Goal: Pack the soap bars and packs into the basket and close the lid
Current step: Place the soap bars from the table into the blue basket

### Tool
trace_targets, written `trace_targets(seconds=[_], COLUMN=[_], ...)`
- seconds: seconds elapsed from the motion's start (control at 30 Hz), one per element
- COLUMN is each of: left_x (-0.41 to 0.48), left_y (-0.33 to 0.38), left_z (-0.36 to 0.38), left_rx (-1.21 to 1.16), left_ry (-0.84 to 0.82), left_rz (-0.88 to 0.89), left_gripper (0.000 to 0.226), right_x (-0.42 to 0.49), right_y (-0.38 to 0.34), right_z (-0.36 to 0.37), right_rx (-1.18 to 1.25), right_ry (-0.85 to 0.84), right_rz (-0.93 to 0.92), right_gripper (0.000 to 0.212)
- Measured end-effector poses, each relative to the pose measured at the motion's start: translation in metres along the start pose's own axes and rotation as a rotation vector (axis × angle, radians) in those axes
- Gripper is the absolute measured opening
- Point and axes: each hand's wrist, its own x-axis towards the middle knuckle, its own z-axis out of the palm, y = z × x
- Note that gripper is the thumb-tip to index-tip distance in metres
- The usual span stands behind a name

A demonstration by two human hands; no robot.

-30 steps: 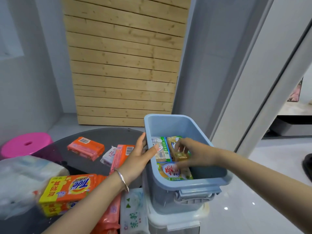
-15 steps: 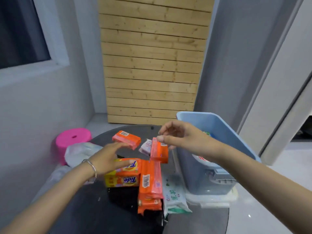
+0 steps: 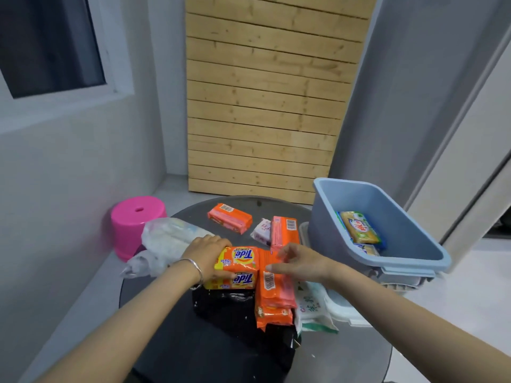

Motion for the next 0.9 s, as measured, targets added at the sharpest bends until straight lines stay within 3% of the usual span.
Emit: trace_targets(seconds=[0.17, 0.27, 0.37, 0.43, 0.53, 0.6, 0.7, 0.83, 0.9], left_x=[-0.002, -0.005, -0.01, -0.014, -0.017, -0.017, -0.016, -0.008, -0.002], left_y=[0.001, 0.001, 0.003, 0.006, 0.018, 0.031, 0.057, 0.091, 0.109], left_z=[0.006, 0.011, 0.015, 0.013, 0.001, -0.012, -0.037, -0.072, -0.087], left_rx=[0.001, -0.053, -0.104, -0.168, -0.407, -0.615, -0.903, -1.243, -1.332], left_ry=[0.045, 0.06, 0.058, 0.105, 0.236, 0.266, 0.244, 0.254, 0.294], left_rz=[-0.007, -0.022, -0.025, -0.015, 0.03, 0.047, 0.083, 0.184, 0.19], left_gripper=[0.071, 0.07, 0.075, 0.076, 0.069, 0.065, 0.063, 0.019, 0.021], right_x=[-0.001, 0.004, 0.007, 0.005, -0.011, -0.027, -0.051, -0.074, -0.079], right_y=[0.007, 0.009, 0.008, 0.005, -0.003, -0.007, -0.017, -0.033, -0.034], right_z=[0.038, 0.059, 0.062, 0.052, 0.02, -0.005, -0.035, -0.075, -0.099], right_rx=[-0.162, -0.239, -0.222, -0.034, 0.456, 0.531, 0.748, 0.968, 0.967], right_ry=[0.121, 0.266, 0.307, 0.28, 0.181, 0.093, -0.066, -0.194, -0.216], right_rz=[0.024, 0.005, 0.017, 0.027, 0.042, 0.038, -0.065, -0.206, -0.229], right_gripper=[0.09, 0.092, 0.086, 0.076, 0.044, 0.029, 0.026, 0.029, 0.029])
